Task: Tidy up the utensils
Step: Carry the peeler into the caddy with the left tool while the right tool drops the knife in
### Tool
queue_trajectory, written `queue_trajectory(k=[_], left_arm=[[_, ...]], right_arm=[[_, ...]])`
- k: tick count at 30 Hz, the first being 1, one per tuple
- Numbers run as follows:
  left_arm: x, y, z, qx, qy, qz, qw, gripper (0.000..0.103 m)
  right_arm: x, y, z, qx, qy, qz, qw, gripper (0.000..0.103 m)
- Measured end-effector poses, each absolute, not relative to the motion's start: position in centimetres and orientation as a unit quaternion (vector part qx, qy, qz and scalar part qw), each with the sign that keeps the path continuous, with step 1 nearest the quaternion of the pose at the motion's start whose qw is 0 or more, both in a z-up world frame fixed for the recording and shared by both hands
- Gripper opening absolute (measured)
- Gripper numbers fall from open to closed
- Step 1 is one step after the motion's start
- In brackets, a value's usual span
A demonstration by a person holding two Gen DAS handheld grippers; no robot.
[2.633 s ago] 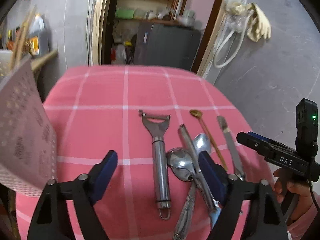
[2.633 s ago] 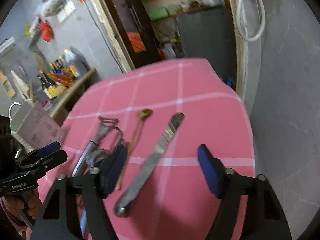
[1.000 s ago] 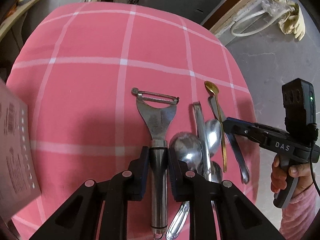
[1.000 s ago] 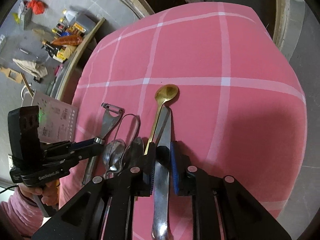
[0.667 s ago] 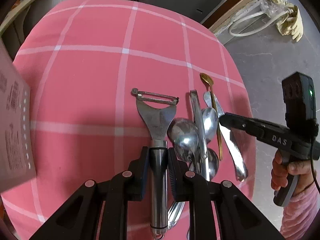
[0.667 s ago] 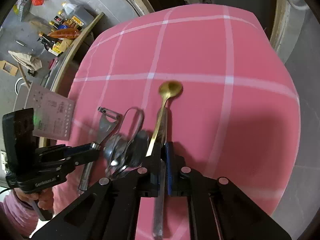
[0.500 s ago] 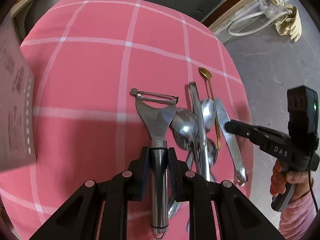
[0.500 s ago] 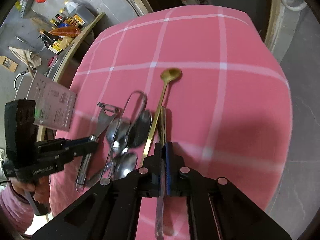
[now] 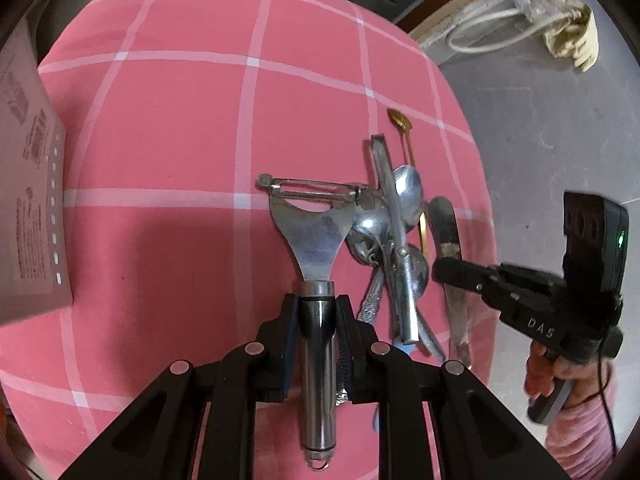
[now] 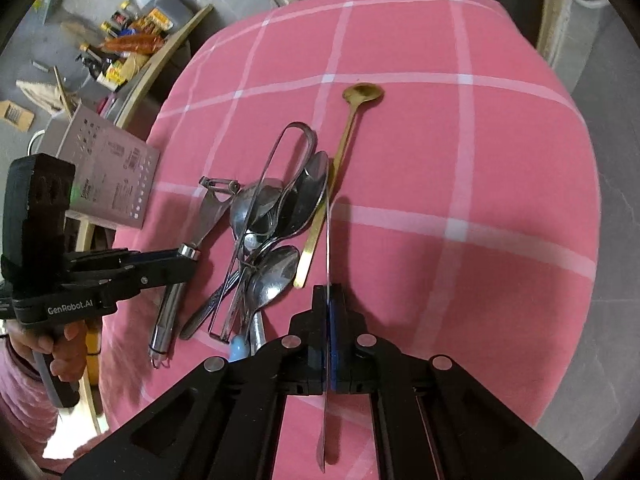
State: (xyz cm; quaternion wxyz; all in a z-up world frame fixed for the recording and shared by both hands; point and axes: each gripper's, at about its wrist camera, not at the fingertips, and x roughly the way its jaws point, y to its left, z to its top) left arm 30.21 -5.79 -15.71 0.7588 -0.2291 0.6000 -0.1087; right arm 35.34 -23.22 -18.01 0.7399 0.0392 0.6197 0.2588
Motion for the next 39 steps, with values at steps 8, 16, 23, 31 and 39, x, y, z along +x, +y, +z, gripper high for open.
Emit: queue_trajectory(k=[8, 16, 23, 31, 39], left_arm=[[26.5, -4.6, -10.8, -0.227, 0.498, -0.109, 0.830, 0.017], [23.2, -0.8, -2.8, -0.232, 0.379, -0.098, 0.891, 0.017], [21.7, 4.1, 3.6, -0.222, 0.283, -0.063, 0.931, 0.017], [21.2, 10.7, 5.5, -0.225, 0.186, -0.012, 0.957, 0.017], [23.6, 13.6, 2.6, -0.208, 0.155, 0.004, 0.966, 0.017]], right_arm=[[31.0, -25.9, -11.5, 0.108, 0.504, 0.254, 0.819, 0.001], [28.6, -25.1, -3.4, 0.152, 0.351, 0.274, 0.883, 0.001], [28.7, -20.6, 2.1, 0.190, 0.244, 0.325, 0.894, 0.001], [28.9, -12.7, 3.4, 0.229, 0.165, 0.364, 0.888, 0.001], [29.6, -7.2, 0.2, 0.226, 0.130, 0.381, 0.887, 0.002]])
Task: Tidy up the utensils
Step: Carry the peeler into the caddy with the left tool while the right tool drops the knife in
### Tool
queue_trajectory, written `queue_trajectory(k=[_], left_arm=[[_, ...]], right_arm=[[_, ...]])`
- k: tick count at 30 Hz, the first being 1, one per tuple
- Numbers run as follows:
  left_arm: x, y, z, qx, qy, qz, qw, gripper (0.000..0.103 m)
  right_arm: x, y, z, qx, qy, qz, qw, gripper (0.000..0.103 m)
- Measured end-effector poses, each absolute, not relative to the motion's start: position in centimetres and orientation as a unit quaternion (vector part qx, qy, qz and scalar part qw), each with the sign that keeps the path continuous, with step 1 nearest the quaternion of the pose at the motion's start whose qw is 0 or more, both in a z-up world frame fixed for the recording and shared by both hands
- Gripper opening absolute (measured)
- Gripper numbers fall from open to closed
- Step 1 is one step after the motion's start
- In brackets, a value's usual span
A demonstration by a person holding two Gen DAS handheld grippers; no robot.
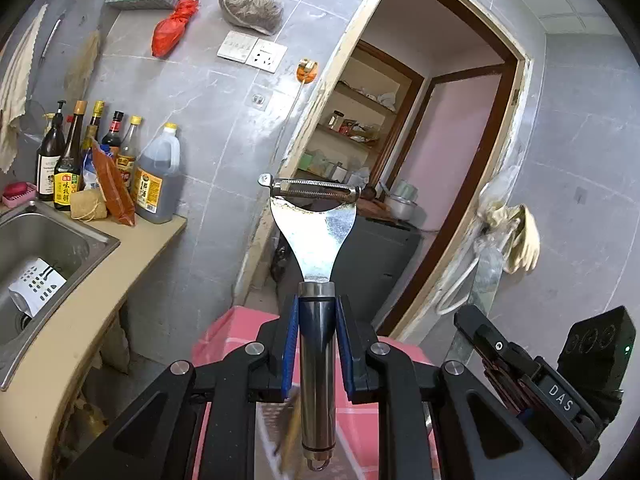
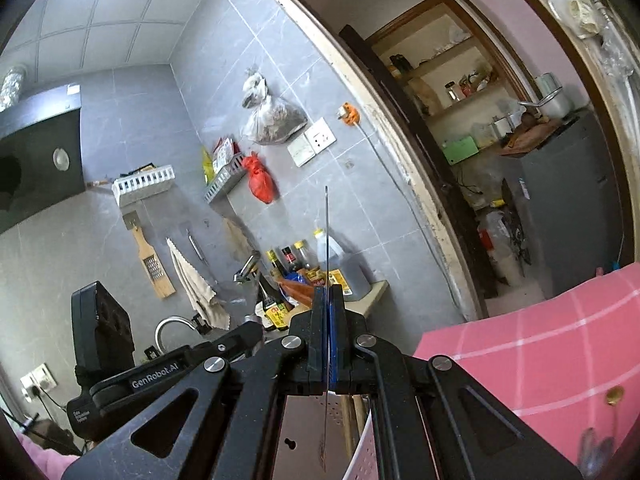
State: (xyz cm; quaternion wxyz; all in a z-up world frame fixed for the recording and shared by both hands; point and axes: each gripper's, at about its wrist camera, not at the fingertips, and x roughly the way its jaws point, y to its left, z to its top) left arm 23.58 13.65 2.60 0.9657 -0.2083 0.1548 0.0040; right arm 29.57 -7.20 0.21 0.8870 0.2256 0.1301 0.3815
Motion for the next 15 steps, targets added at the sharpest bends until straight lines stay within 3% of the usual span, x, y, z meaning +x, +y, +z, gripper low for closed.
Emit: queue_trajectory(k=[15], left_arm=[[23.0, 14.2, -1.8, -0.177, 0.158, -0.040, 0.971, 0.018]], right_arm=[[30.2, -4.2, -5.1, 0.195, 0.152, 0.388, 0.888, 0.002]])
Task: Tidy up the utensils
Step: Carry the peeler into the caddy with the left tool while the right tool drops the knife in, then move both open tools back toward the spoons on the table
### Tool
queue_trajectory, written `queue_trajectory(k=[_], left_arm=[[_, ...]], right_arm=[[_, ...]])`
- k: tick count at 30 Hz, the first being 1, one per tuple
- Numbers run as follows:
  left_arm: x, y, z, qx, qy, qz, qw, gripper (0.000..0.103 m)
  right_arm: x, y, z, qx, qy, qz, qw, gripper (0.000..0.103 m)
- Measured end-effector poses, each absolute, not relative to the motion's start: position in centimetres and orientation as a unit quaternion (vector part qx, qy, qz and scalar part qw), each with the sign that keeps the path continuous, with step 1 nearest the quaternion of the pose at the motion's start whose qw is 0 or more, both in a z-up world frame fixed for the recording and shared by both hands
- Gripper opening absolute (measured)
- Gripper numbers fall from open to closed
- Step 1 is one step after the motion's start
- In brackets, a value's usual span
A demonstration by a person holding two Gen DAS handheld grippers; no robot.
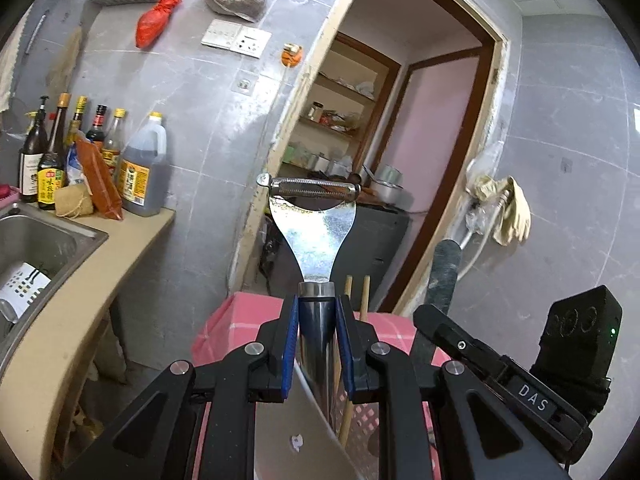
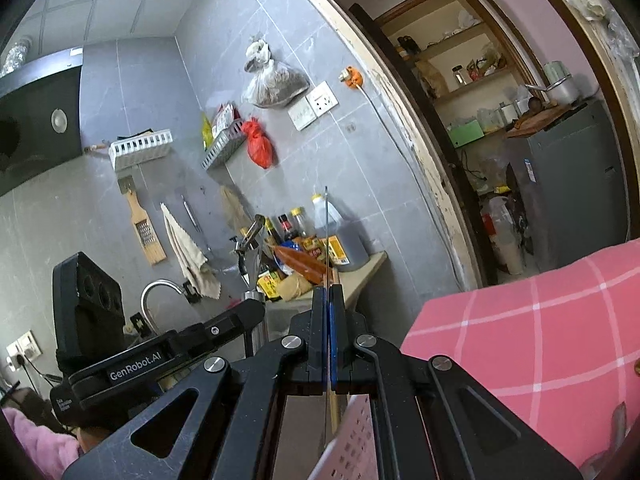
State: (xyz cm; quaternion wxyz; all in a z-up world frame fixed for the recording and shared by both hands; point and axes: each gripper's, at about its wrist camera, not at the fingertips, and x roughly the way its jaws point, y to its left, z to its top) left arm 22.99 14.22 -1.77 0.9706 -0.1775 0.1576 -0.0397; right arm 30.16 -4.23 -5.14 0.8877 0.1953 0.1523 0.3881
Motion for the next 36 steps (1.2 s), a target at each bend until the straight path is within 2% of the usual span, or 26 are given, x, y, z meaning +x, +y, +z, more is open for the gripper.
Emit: queue_trajectory(k=[11, 14, 18, 19, 21, 22, 23, 27, 30, 33, 35, 36], left_arm=[[22.1, 14.5, -2.1, -0.190, 0.169, -0.067, 0.965, 0.019], [21.6, 14.5, -1.8, -0.190, 0.165, -0.072, 0.965, 0.029], [20.8, 14.6, -1.3, -0.193, 0.160, -0.066, 0.966, 0.032], [20.6, 14.4, -1.1, -0.192, 0.159, -0.063, 0.966, 0.034], [20.3, 13.9, -0.4, -0.183, 0.158, -0.057, 0.969, 0.040], [20.1, 13.4, 0.1, -0.177, 0.156, -0.053, 0.970, 0.045], [19.9, 13.1, 0.4, -0.174, 0.156, -0.049, 0.971, 0.051], [19.5, 10.9, 1.8, -0.160, 0.158, -0.038, 0.974, 0.060], [19.0, 8.8, 2.7, -0.147, 0.155, -0.031, 0.976, 0.072], [18.6, 6.5, 3.4, -0.134, 0.155, -0.025, 0.979, 0.081], [18.3, 4.9, 3.6, -0.129, 0.155, -0.021, 0.979, 0.090], [18.2, 4.3, 3.6, -0.128, 0.154, -0.019, 0.980, 0.092]], right_arm=[[30.1, -4.6, -5.7, 0.182, 0.164, 0.386, 0.889, 0.002], [30.0, -4.7, -5.5, 0.178, 0.165, 0.384, 0.891, 0.002], [29.8, -5.5, -5.1, 0.184, 0.165, 0.367, 0.897, 0.003], [29.7, -5.9, -4.9, 0.185, 0.164, 0.362, 0.899, 0.006], [29.3, -6.8, -4.3, 0.183, 0.161, 0.347, 0.906, 0.019], [29.1, -7.4, -3.9, 0.183, 0.158, 0.342, 0.908, 0.033], [28.9, -7.9, -3.6, 0.182, 0.155, 0.335, 0.911, 0.039], [27.9, -10.7, -1.8, 0.170, 0.150, 0.313, 0.922, 0.044], [26.8, -13.4, -0.4, 0.154, 0.144, 0.297, 0.931, 0.055], [25.7, -15.9, 0.7, 0.133, 0.138, 0.282, 0.940, 0.072], [25.0, -17.4, 1.4, 0.121, 0.133, 0.272, 0.946, 0.091], [24.6, -18.3, 1.6, 0.113, 0.129, 0.265, 0.949, 0.095]])
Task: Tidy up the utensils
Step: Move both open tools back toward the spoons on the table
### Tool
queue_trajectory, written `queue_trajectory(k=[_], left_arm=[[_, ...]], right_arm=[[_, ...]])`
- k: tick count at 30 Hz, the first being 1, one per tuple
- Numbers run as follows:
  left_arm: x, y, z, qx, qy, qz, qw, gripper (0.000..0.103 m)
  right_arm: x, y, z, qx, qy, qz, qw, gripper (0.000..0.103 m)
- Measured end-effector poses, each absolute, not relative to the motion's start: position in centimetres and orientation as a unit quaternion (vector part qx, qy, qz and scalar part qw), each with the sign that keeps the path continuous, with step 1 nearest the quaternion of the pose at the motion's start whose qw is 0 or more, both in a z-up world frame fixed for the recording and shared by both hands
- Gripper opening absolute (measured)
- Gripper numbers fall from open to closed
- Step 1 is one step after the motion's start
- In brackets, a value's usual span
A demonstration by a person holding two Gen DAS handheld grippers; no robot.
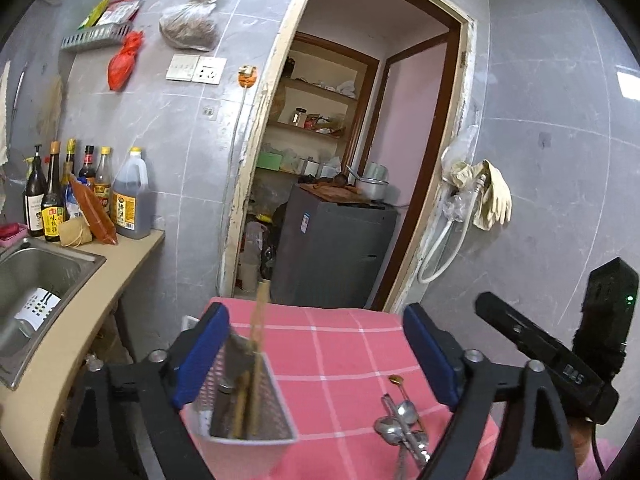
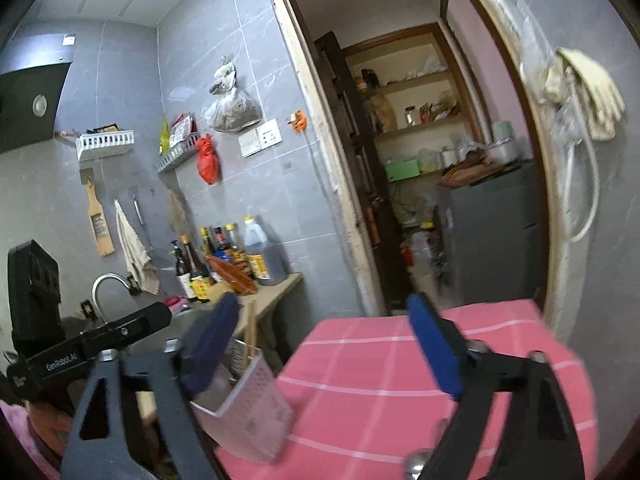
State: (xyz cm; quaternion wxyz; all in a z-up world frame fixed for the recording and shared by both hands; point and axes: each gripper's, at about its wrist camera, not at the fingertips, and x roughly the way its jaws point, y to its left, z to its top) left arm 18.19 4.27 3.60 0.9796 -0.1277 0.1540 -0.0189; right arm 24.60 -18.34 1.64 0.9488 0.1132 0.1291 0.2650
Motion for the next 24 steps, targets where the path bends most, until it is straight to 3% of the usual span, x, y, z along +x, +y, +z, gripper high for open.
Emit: queue_trajectory(k=[2, 5, 13, 24], left_arm=[[17.9, 2.8, 3.6, -0.126, 0.152, -0.013, 0.980, 0.098], [17.6, 0.8, 3.3, -0.123, 0.149, -0.008, 0.981, 0.101], [17.1, -3.7, 0.9, -0.104, 0.157, -0.001, 0.982, 0.103], [19.1, -7.6, -3.5, -0.086, 0.232, -0.026, 0.969, 0.103]], right_arm=[[24.2, -19.6, 2.3, 0.103, 0.126, 0.256, 0.953, 0.102], [23.5, -22.0, 2.4, 0.094, 0.127, 0.246, 0.956, 0.102], [23.1, -27.3, 0.6, 0.081, 0.143, 0.213, 0.963, 0.102], [25.5, -31.4, -5.8, 0.092, 0.223, 0.204, 0.949, 0.102]])
